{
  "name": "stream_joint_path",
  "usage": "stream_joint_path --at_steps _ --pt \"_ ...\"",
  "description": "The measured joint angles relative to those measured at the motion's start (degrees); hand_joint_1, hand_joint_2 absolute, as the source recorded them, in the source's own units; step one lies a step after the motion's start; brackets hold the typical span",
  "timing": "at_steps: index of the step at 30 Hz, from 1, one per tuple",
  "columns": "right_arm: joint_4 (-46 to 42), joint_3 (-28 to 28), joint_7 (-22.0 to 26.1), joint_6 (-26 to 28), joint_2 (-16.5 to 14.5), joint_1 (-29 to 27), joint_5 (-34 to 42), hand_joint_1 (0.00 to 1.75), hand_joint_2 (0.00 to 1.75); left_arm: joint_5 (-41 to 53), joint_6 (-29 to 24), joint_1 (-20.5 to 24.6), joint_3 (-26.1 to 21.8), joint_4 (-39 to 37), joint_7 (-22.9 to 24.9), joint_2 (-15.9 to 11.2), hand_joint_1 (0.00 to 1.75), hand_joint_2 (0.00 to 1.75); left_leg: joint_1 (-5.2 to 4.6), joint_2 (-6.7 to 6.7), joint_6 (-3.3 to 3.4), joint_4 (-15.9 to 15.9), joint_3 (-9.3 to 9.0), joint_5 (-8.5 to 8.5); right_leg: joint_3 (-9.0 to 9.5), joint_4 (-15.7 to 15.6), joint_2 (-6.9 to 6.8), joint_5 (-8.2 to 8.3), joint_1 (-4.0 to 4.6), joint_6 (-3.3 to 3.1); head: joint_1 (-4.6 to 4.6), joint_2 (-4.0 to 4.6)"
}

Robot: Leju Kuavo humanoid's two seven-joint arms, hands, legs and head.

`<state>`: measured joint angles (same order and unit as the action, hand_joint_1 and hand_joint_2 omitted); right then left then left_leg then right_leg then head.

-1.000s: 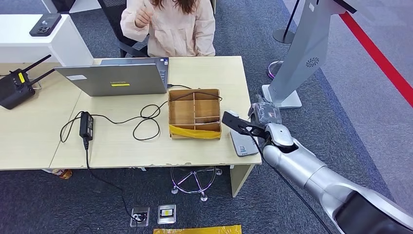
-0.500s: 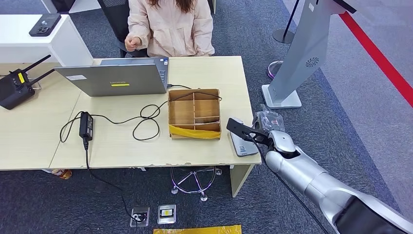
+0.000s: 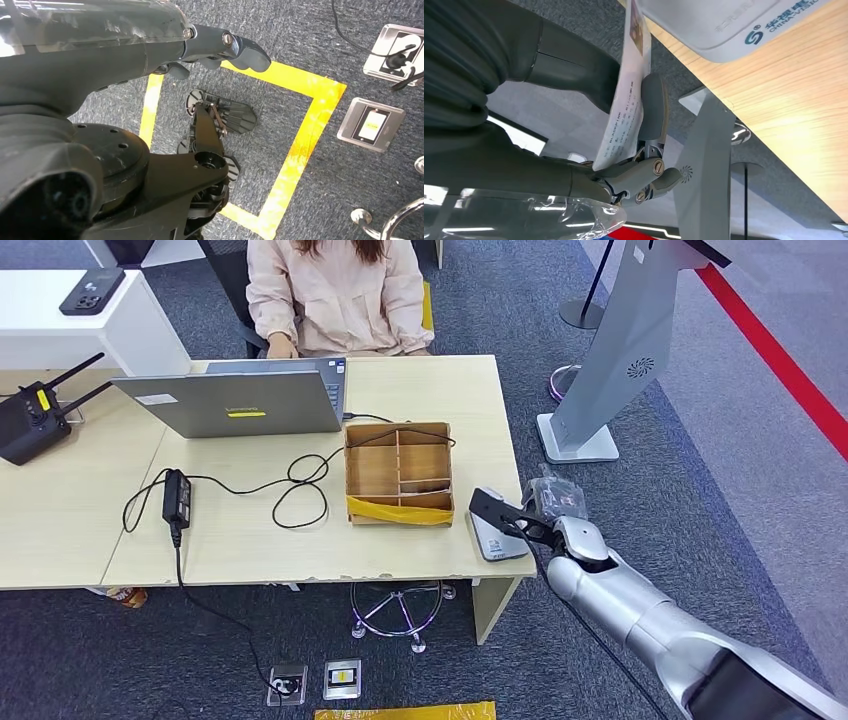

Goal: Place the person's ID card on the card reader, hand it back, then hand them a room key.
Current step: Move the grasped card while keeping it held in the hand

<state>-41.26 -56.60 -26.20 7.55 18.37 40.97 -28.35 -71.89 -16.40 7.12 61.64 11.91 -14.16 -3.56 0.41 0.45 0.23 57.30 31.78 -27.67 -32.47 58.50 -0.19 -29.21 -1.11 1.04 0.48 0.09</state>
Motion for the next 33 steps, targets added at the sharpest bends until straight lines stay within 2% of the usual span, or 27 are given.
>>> stream_joint_path --at_steps 15,20,26,33 --pt "0.3 1.3 -0.5 0.4 0.0 -1.2 0.0 1.75 1.75 0.7 0.3 0.0 0.0 0.0 0.1 0.0 0.00 0.00 0.00 -0.01 0.00 0.0 -0.01 0.00 0.00 0.0 0.01 0.00 0.00 0.00 0.00 0.00" --pt "-0.2 1.4 -2.1 0.4 0.2 -0.8 -1.9 1.75 1.75 0.8 0.3 0.0 0.0 0.0 0.1 0.0 0.00 0.00 0.00 0.00 0.00 0.0 -0.01 0.00 0.01 0.0 0.01 0.00 0.00 0.00 0.00 0.00" --pt "-3.8 1.7 -5.4 -2.2 1.3 2.5 -5.2 1.75 1.75 1.1 0.5 0.1 0.0 0.0 0.1 0.0 0.00 0.00 -0.01 -0.02 0.00 0.0 -0.01 0.01 0.01 0.0 0.02 0.03 -0.01 -0.01 0.01 0.00" --pt "-11.3 1.7 -8.6 -7.9 1.9 10.3 -7.4 1.75 1.75 1.3 0.6 0.2 0.0 0.0 0.1 0.0 0.00 0.00 0.01 -0.12 -0.01 0.0 -0.05 0.01 -0.01 0.0 0.08 0.05 0.01 -0.03 0.00 0.00"
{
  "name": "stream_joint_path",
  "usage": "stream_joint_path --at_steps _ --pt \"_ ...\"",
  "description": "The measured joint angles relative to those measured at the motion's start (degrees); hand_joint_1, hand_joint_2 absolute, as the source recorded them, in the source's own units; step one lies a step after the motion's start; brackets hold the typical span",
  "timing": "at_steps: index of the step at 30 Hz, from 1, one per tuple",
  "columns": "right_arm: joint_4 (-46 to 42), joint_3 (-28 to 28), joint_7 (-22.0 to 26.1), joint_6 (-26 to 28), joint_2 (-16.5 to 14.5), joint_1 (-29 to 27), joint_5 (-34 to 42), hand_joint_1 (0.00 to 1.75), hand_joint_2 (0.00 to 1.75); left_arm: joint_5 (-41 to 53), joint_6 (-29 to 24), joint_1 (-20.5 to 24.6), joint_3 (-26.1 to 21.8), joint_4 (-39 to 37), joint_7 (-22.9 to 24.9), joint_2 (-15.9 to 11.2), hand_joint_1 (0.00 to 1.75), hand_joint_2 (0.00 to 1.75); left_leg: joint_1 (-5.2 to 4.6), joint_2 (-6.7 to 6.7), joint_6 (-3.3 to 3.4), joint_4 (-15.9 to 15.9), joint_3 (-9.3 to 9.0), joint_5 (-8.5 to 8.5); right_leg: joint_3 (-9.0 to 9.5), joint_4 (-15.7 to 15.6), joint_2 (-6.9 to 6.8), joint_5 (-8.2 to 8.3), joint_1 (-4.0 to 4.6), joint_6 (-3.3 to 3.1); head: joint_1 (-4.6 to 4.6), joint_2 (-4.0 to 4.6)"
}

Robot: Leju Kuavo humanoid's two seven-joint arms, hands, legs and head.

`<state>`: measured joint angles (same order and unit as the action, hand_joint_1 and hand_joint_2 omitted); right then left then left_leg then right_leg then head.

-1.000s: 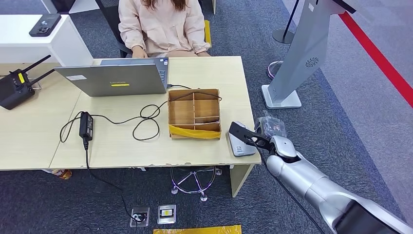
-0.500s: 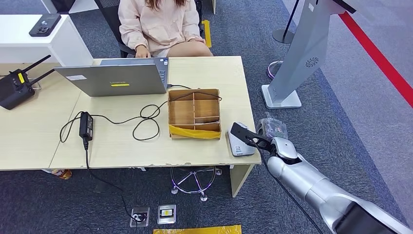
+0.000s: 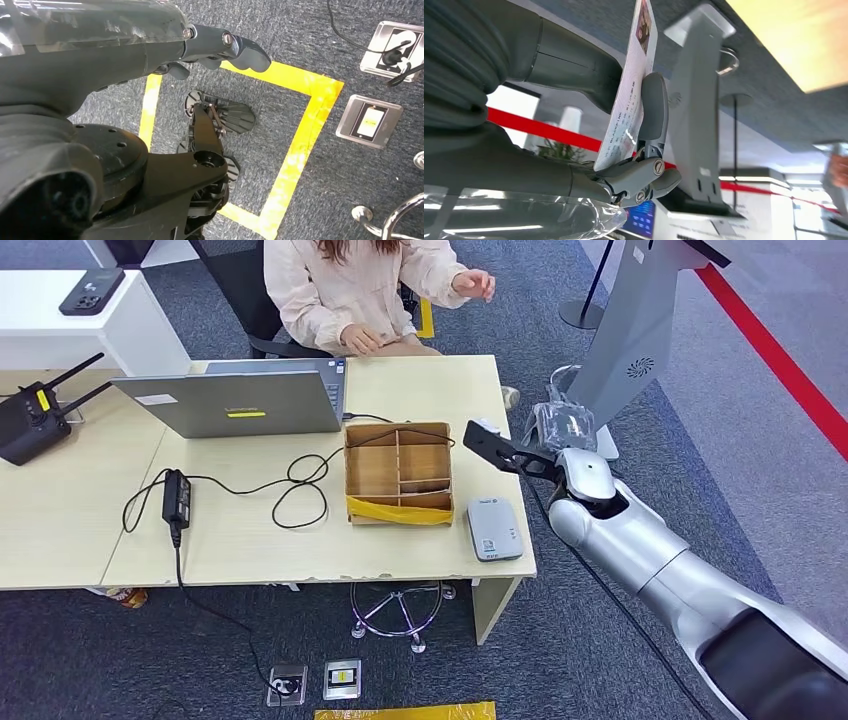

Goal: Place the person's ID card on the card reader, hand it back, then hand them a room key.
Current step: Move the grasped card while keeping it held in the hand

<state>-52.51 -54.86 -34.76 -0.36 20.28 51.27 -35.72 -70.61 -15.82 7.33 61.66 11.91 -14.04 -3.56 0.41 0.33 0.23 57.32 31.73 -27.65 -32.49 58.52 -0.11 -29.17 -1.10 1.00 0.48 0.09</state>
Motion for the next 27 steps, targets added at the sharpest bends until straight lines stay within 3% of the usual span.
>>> stream_joint_path --at_steps 10,22,27 --pt "-5.9 -0.4 -0.5 -2.7 -0.3 5.1 -1.1 1.75 1.75 0.6 0.1 0.2 0.0 0.0 0.0 0.1 0.00 0.00 0.00 0.00 0.00 0.0 0.04 0.00 0.02 0.0 -0.02 0.00 0.00 0.00 0.01 0.00" --pt "-6.0 -1.0 2.0 -2.4 -2.2 6.2 -0.7 1.75 1.75 0.6 0.1 0.6 0.0 0.0 0.0 0.2 0.00 0.00 0.01 0.00 0.00 0.0 0.05 0.00 0.01 0.0 -0.02 0.00 0.01 0.00 0.00 0.00" --pt "-3.2 -2.6 4.0 -0.8 -5.7 7.2 -0.1 1.75 1.75 0.1 0.1 0.8 -0.4 0.0 0.0 0.3 0.00 0.00 0.05 0.02 -0.01 0.0 0.07 0.00 -0.02 0.0 -0.01 -0.01 0.05 -0.01 0.01 0.00"
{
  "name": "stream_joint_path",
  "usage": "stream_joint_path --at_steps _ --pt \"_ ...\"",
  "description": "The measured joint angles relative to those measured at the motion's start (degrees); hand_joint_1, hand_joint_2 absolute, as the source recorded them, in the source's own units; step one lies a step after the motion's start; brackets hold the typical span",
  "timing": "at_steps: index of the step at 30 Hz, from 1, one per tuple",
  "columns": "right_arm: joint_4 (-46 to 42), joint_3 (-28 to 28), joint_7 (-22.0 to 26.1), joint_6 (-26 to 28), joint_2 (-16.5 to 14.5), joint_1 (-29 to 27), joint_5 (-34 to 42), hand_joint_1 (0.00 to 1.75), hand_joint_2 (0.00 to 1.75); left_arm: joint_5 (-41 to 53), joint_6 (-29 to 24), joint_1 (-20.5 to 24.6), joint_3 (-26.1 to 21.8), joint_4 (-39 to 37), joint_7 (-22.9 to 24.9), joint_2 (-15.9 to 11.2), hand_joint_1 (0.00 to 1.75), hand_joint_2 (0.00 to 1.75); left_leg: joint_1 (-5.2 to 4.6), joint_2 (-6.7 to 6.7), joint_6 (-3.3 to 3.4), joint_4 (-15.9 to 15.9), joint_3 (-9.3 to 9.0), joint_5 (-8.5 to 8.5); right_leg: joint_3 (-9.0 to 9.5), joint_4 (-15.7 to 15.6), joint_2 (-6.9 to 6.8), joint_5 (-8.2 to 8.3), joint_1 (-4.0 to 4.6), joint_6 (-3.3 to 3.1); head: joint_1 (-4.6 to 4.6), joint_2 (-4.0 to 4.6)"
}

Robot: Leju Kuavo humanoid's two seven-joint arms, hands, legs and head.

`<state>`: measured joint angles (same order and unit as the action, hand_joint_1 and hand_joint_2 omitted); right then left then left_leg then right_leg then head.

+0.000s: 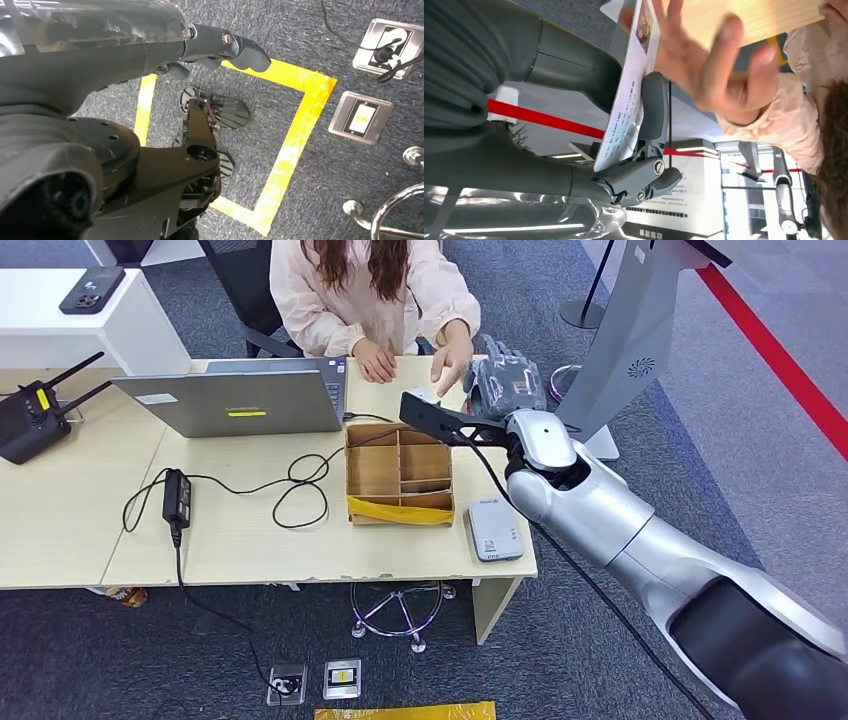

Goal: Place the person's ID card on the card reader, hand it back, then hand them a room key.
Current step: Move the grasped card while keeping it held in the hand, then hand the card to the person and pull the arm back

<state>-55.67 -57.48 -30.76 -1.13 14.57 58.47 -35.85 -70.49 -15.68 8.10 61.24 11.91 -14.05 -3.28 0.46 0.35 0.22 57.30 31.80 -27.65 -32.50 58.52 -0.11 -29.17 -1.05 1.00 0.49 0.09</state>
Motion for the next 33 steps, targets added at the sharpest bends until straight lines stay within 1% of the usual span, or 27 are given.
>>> stream_joint_path --at_steps 2,4,11,17,18,21,22,27,33 --pt "1.8 -1.1 0.3 0.2 -1.5 0.4 0.4 1.75 1.75 -0.2 -0.1 0.0 -0.4 0.0 0.0 0.0 0.00 0.00 0.00 0.03 0.00 0.0 0.04 0.00 -0.01 0.0 -0.06 0.00 0.00 0.00 0.01 0.00" --pt "3.0 -1.4 0.5 0.6 -2.0 0.5 1.0 1.75 1.75 -0.6 -0.1 0.0 -0.7 0.0 0.0 0.0 0.00 0.00 0.00 0.03 0.00 0.0 0.04 0.00 -0.01 0.0 -0.05 0.00 0.00 0.00 0.01 0.00" --pt "6.6 -1.8 1.5 2.9 -2.5 0.3 2.1 1.75 1.75 -1.0 -0.1 -0.6 -1.3 0.0 0.0 -0.1 0.00 0.00 0.01 0.04 -0.01 0.0 0.04 0.00 -0.02 0.0 -0.07 0.00 0.01 0.00 0.00 0.00" --pt "8.3 -1.7 0.7 3.6 -2.5 -0.3 2.2 1.75 1.75 -1.0 -0.3 -1.0 -2.1 0.0 0.0 -0.1 0.00 0.00 0.01 0.03 -0.01 0.0 0.05 0.00 -0.06 0.0 -0.04 0.00 0.01 0.00 0.01 0.00" --pt "8.3 -1.7 0.6 3.6 -2.5 -0.5 2.2 1.33 1.75 -0.9 -0.3 -1.1 -2.1 0.0 0.0 -0.1 0.00 0.00 0.01 0.02 -0.01 0.0 0.06 0.00 -0.07 0.0 -0.04 0.00 0.01 0.00 0.01 0.00" --pt "8.4 -1.7 0.0 3.7 -2.3 -0.8 2.1 0.02 0.44 -0.9 -0.3 -1.1 -2.2 0.0 0.0 -0.1 0.00 0.00 0.00 0.01 -0.01 0.0 0.06 0.00 -0.08 0.0 -0.04 0.00 0.01 0.00 0.01 0.00" --pt "8.4 -1.7 -0.2 3.9 -2.2 -0.9 2.0 0.00 0.00 -0.9 -0.3 -1.1 -2.2 0.0 0.0 -0.1 0.00 0.00 0.00 0.01 -0.01 0.0 0.06 0.00 -0.08 0.0 -0.03 0.00 0.01 0.00 0.01 0.00" --pt "8.2 -0.9 -0.3 6.3 -2.0 -2.4 -0.4 0.00 0.00 -0.9 -0.1 -1.1 -2.3 0.0 0.0 -0.1 0.00 0.00 0.01 0.01 -0.01 0.0 0.06 0.00 -0.07 0.0 -0.01 0.00 0.01 0.00 0.00 0.00" --pt "7.7 0.2 -0.1 7.5 -2.0 -3.4 -1.7 0.00 0.00 -0.9 -0.1 -1.3 -2.3 -0.1 -0.5 -0.1 0.00 0.00 0.01 -0.01 -0.01 0.0 0.03 0.01 -0.07 0.0 0.03 0.00 0.01 0.00 -0.01 0.00"
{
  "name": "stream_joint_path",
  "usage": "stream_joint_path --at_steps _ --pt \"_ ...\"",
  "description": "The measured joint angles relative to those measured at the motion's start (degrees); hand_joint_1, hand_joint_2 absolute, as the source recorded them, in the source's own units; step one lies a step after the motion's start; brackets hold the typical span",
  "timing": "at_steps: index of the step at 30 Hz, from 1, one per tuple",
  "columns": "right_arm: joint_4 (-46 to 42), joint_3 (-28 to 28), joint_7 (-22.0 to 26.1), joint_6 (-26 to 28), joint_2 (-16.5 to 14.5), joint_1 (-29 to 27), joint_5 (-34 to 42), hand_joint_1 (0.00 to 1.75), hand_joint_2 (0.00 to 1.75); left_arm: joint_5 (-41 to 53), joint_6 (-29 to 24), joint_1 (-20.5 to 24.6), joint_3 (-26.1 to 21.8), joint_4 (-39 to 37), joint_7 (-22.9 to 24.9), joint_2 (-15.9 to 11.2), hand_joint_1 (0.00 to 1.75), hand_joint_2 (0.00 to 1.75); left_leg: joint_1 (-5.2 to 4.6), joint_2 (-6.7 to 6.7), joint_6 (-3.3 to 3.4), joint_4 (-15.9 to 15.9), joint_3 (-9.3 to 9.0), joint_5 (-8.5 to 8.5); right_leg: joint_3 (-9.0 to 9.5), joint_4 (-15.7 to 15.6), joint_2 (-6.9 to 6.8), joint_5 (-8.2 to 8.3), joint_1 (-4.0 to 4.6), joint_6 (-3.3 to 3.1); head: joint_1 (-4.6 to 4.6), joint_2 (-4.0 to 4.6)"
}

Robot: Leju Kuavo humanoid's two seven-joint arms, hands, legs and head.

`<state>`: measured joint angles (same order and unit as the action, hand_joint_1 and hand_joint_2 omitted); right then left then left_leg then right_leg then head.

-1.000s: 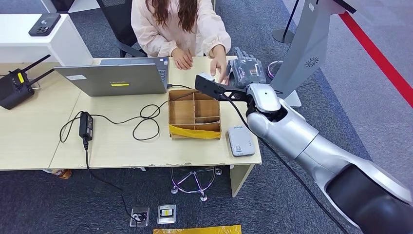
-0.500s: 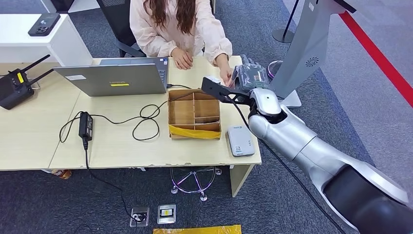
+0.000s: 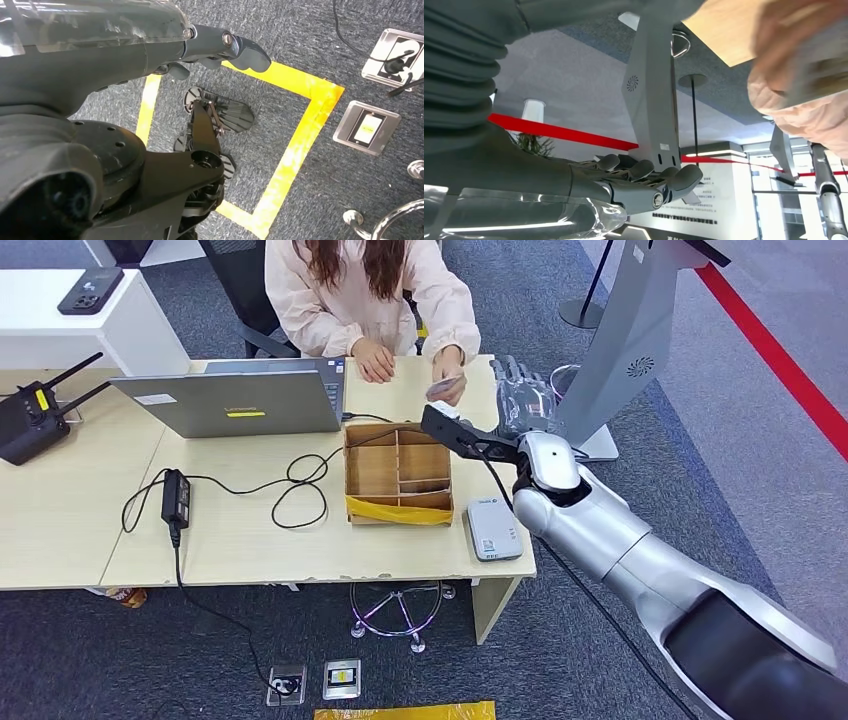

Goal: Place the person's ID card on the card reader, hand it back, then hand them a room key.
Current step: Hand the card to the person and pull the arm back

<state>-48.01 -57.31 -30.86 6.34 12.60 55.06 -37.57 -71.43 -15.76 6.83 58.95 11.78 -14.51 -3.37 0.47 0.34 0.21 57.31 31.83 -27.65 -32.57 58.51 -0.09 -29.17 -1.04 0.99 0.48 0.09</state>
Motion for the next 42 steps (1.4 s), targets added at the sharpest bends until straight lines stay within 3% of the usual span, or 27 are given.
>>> stream_joint_path --at_steps 9,15,22,28,37,42 --pt "-4.4 4.0 -0.5 6.0 2.1 -4.0 -0.5 0.00 0.00 -0.4 0.2 -0.6 -0.8 -0.2 -0.3 0.0 0.00 0.00 0.00 0.01 0.00 0.0 -0.04 0.00 0.02 0.0 -0.03 0.00 0.00 0.00 0.02 0.00" --pt "-12.7 8.1 -3.1 6.4 6.7 -10.8 -3.2 0.00 0.00 -0.1 0.0 -1.1 -0.9 -0.2 -0.5 0.0 0.00 0.00 -0.01 0.02 0.01 0.0 -0.06 -0.02 0.05 0.0 -0.06 -0.01 -0.01 0.00 0.01 0.01" --pt "-28.8 13.0 -5.0 5.2 13.3 -22.1 -4.9 0.00 0.00 -1.2 0.0 -1.6 -1.3 -0.3 -1.8 -0.1 0.00 0.00 0.00 -0.07 -0.02 0.0 -0.07 -0.05 0.05 0.0 -0.01 0.00 0.00 0.00 0.01 0.00" --pt "-38.8 13.5 -5.8 5.9 16.2 -25.4 -5.7 0.00 0.00 -2.2 0.0 -1.6 -2.0 -0.3 -2.5 -0.2 0.00 0.00 0.01 -0.16 -0.04 0.0 -0.10 -0.05 0.04 0.0 0.07 0.00 0.00 0.00 0.01 0.00" --pt "-47.3 11.3 -7.6 6.8 17.0 -27.9 -14.0 0.00 0.00 -4.0 0.0 -1.6 -3.8 -0.4 -3.6 -0.2 0.00 0.00 0.01 -0.16 -0.04 0.0 -0.08 -0.05 0.05 0.0 0.07 0.00 0.00 0.00 0.01 0.00" --pt "-49.7 9.8 -7.5 7.4 16.8 -28.8 -14.7 0.00 0.00 -4.2 -0.4 -1.6 -4.5 -0.4 -3.7 -0.2 0.00 0.00 0.01 -0.16 -0.04 0.0 -0.06 -0.06 0.05 0.0 0.07 -0.01 0.00 -0.01 0.01 0.00"
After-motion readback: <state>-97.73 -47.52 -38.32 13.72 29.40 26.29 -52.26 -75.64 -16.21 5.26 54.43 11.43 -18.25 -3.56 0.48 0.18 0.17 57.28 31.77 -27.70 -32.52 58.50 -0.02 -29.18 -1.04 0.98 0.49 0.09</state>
